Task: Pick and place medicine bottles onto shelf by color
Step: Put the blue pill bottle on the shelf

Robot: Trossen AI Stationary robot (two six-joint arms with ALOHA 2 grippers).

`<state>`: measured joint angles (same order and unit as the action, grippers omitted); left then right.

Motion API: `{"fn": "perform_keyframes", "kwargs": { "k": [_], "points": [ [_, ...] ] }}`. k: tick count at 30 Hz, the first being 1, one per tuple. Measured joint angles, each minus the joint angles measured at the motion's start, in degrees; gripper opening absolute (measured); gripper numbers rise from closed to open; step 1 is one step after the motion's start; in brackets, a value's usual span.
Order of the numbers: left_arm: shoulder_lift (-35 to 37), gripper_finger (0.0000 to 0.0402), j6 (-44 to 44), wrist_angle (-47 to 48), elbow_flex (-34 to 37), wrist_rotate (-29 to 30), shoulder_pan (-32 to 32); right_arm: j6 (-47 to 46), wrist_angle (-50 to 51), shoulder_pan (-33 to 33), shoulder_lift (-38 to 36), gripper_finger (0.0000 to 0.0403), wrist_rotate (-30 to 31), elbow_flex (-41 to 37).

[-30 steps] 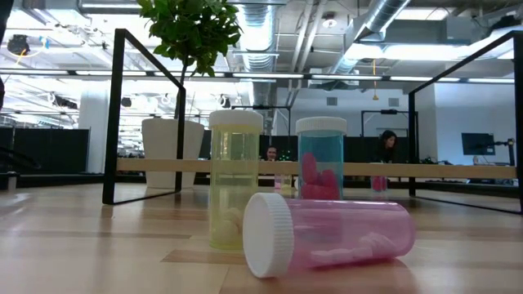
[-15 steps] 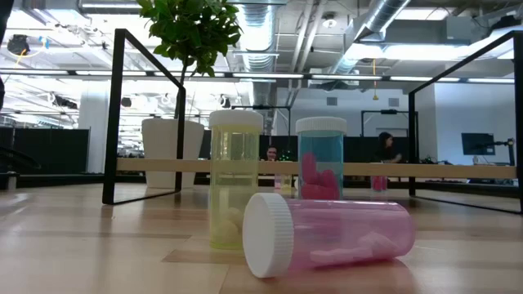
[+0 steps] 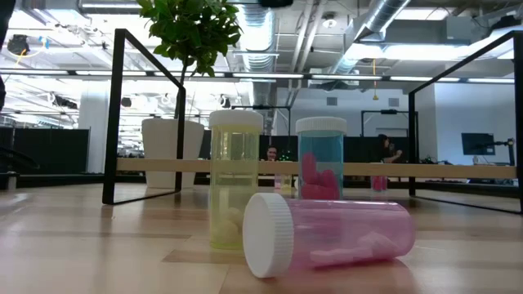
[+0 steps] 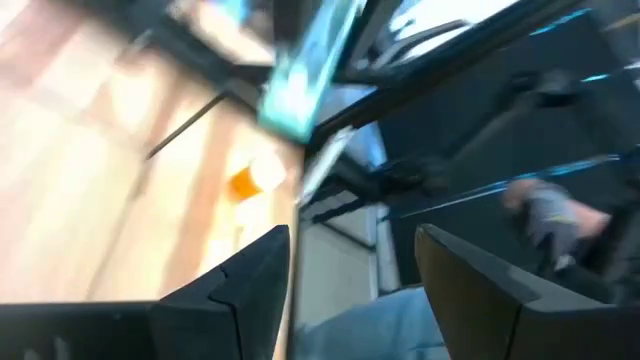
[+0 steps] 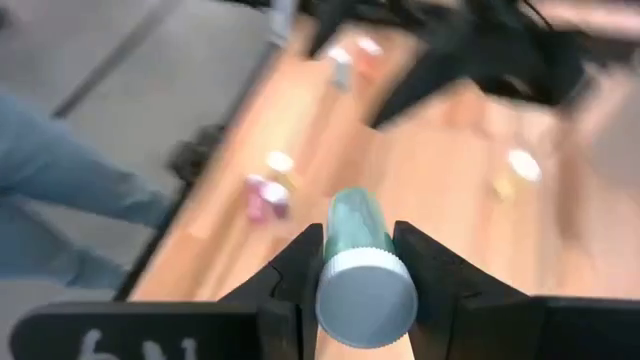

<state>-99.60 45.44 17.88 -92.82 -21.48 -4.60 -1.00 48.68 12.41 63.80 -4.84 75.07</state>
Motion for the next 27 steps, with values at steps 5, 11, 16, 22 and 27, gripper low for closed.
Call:
{"fn": "perform_keyframes", "kwargs": {
  "k": [5, 11, 16, 22, 27],
  "points": [
    [0.0, 0.0195, 0.0, 7.0, 0.0, 1.3, -0.3, -11.0, 5.1, -5.2, 1.9, 0.0114, 4.9, 0.0],
    [0.0, 0.0192, 1.0, 9.6, 0.0, 0.4, -2.2, -20.0, 8.3, -12.5, 7.3, 0.0128, 4.9, 0.0],
    [1.4, 0.0192, 2.4, 10.4, 0.0, -1.2, -5.0, -21.1, 14.1, -17.1, 13.7, 0.0123, 4.9, 0.0],
    [4.6, 0.0192, 5.0, 12.1, 0.0, 4.2, -8.2, -19.7, 17.5, -19.0, 20.6, 0.0122, 5.1, 0.0],
    [7.7, 0.0192, 6.1, 13.8, 0.0, 11.6, -10.7, -18.5, 15.7, -18.9, 24.6, 0.0126, 5.3, -0.1]
  ]
}}
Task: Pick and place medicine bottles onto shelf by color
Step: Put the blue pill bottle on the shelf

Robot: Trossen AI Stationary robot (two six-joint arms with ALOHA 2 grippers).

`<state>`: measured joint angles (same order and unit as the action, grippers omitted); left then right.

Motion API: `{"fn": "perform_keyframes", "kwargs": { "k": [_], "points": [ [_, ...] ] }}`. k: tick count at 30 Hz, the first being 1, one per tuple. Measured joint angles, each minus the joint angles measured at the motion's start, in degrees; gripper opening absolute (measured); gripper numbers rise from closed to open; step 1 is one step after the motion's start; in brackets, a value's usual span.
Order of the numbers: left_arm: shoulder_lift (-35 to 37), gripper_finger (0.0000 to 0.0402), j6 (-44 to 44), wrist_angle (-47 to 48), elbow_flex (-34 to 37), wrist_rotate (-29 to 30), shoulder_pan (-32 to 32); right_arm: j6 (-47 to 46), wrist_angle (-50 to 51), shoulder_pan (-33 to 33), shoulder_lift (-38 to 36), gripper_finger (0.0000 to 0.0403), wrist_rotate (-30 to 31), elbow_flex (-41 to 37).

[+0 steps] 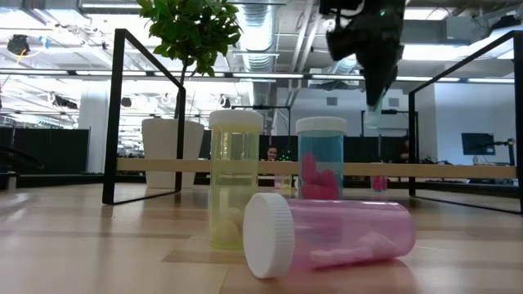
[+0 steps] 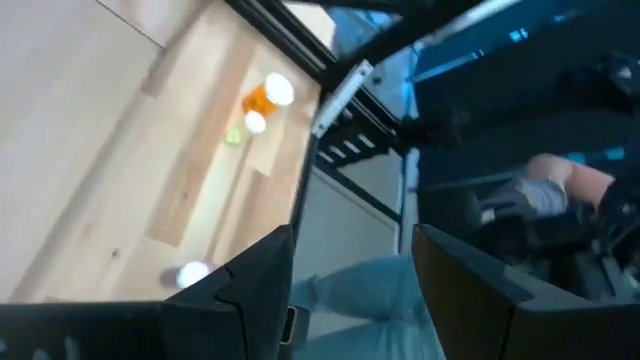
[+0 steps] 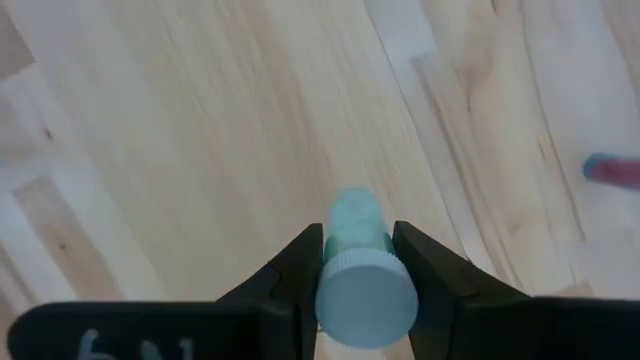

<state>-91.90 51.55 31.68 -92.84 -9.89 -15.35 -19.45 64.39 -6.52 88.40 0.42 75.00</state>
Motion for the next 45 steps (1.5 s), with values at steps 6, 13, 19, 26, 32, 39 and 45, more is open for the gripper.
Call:
{"fn": "perform_keyframes", "kwargs": {
  "k": [6, 13, 19, 26, 32, 39, 45],
  "points": [
    [3.1, 0.0192, 0.2, 0.1, 0.0, 8.1, -2.6, 0.9, -1.0, 0.2, 5.5, 0.0120, 0.4, -0.1],
    [5.0, 0.0192, -0.2, 0.3, 0.0, 13.8, -4.3, 4.6, -2.1, 0.8, 9.4, 0.0123, 1.3, -0.2],
    [5.2, 0.0192, -0.3, 1.4, 0.0, 15.2, -4.9, 8.0, -3.8, 1.1, 10.4, 0.0121, 1.3, -0.3],
    [5.2, 0.0192, -0.5, 2.2, 0.0, 15.3, -4.9, 9.5, -5.4, 1.2, 10.3, 0.0128, 1.2, -0.3],
    [5.2, 0.0192, -0.6, 2.2, 0.0, 15.3, -4.9, 9.5, -6.7, 1.2, 10.3, 0.0129, 1.1, -0.3],
    [5.2, 0.0192, -0.9, 2.2, 0.0, 15.3, -4.9, 11.5, -6.9, 1.3, 10.3, 0.0129, 1.0, -0.3],
    [5.2, 0.0192, -0.9, 2.3, 0.0, 15.3, -4.9, 14.0, -7.2, 1.3, 10.3, 0.0130, 1.0, -0.7]
  ]
}}
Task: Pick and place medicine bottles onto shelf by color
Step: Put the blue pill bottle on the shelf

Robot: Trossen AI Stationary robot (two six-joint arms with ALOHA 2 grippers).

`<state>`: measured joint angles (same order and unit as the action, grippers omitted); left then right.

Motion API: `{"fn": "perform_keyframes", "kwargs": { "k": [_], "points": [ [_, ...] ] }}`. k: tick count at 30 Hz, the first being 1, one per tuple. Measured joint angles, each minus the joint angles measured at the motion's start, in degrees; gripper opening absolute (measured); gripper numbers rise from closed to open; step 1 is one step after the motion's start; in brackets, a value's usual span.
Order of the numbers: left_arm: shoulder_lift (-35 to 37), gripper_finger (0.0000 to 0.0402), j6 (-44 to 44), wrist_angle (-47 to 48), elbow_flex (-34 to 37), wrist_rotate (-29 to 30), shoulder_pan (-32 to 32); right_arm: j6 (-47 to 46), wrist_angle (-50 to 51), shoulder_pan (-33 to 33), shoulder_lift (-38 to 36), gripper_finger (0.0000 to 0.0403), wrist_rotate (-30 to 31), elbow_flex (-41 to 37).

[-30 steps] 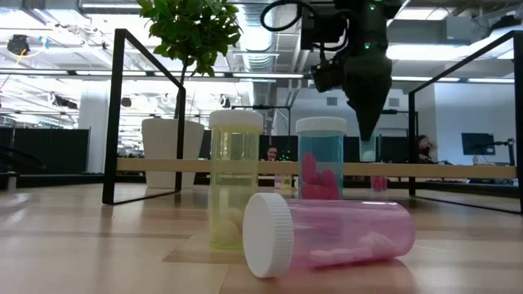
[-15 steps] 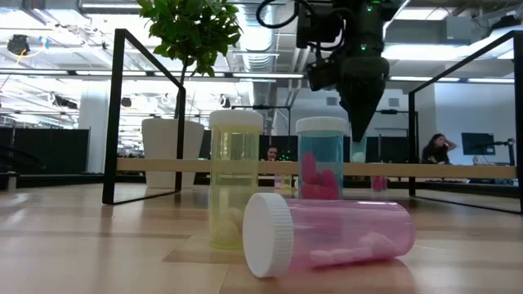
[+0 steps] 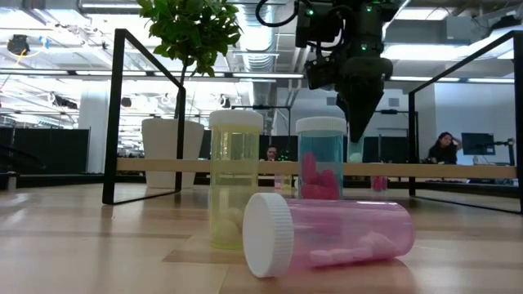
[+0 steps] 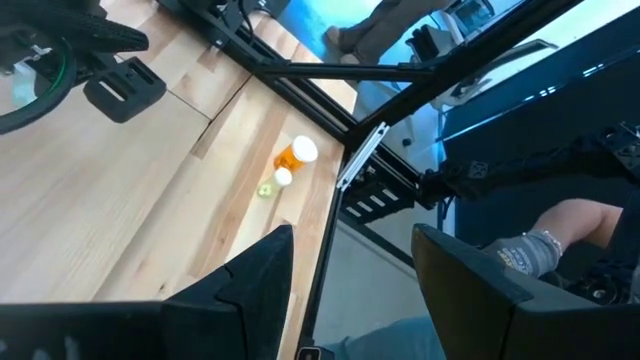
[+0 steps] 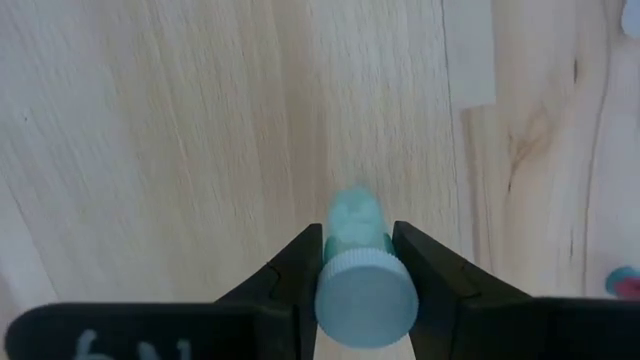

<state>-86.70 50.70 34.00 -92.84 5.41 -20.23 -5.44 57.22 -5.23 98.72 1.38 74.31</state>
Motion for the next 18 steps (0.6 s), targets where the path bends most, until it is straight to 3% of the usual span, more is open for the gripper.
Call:
{"fn": "perform_keyframes", "kwargs": {
  "k": [12, 18],
  "points": [
    [0.0, 0.0192, 0.0, 0.1, 0.0, 0.0, 0.2, -0.5, -0.7, 0.0, 0.0, 0.0131, -0.1, -1.5],
    [0.0, 0.0192, -0.5, 0.1, 0.0, 0.0, 0.2, -0.5, -0.9, 0.0, 0.0, 0.0169, -0.1, -1.5]
  ]
}}
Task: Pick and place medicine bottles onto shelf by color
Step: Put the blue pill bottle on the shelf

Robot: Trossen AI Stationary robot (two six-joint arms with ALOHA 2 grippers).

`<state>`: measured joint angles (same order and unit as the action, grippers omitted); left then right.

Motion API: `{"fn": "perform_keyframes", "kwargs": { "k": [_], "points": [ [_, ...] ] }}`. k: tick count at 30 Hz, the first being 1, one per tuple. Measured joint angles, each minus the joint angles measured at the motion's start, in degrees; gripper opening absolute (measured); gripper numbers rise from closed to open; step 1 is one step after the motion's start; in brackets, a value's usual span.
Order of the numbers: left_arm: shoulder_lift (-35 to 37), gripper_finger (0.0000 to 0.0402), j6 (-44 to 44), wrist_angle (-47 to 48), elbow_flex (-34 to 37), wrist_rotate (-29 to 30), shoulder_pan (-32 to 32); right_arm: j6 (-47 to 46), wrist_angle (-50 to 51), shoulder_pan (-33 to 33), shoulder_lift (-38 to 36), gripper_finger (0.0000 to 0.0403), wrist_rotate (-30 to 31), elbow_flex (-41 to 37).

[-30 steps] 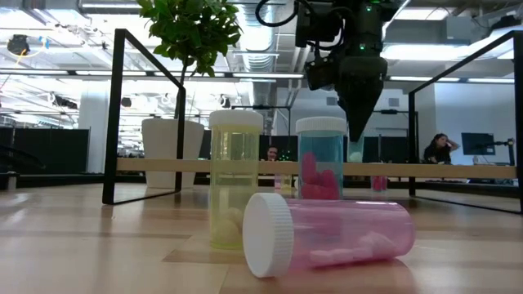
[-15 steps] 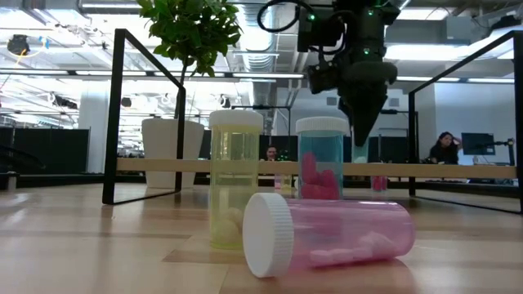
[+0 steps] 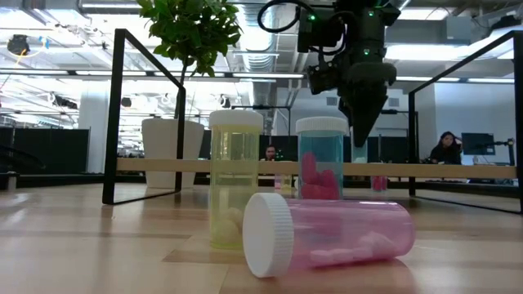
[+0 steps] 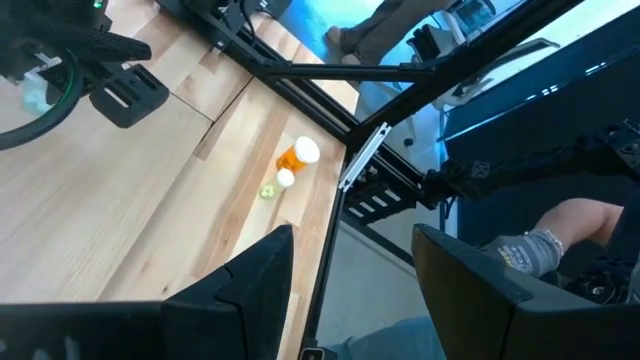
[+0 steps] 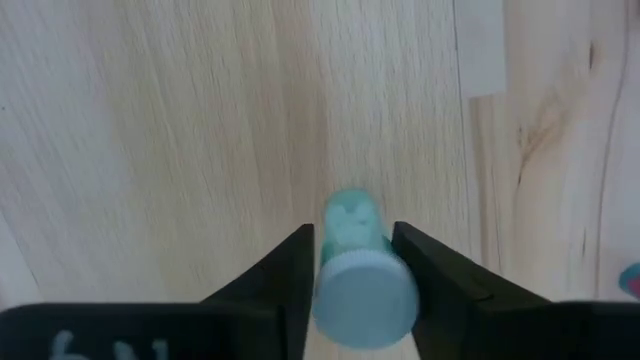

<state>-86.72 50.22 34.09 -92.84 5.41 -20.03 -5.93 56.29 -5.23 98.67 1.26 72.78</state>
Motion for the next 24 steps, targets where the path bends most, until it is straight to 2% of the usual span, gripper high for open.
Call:
{"fn": "perform_keyframes", "kwargs": {
  "k": [4, 8, 16, 24],
  "points": [
    [0.0, 0.0192, -0.2, 0.0, 0.0, 0.0, 0.0, 0.0, 1.2, 0.0, -0.3, 0.0212, 0.0, 0.2],
    [0.0, 0.0192, -1.2, 0.0, 0.0, 0.0, 0.4, 0.8, 6.5, 0.0, -0.3, 0.0241, 0.2, 4.0],
    [0.0, 0.0192, -2.7, 0.1, 0.0, 0.0, 1.5, 4.8, 16.3, -0.6, -0.4, 0.0243, 0.5, 14.3],
    [0.0, 0.0192, -3.3, 2.3, 0.0, -0.2, 1.6, 9.4, 21.9, -8.1, -0.5, 0.0240, 8.0, 17.7]
  ]
}}
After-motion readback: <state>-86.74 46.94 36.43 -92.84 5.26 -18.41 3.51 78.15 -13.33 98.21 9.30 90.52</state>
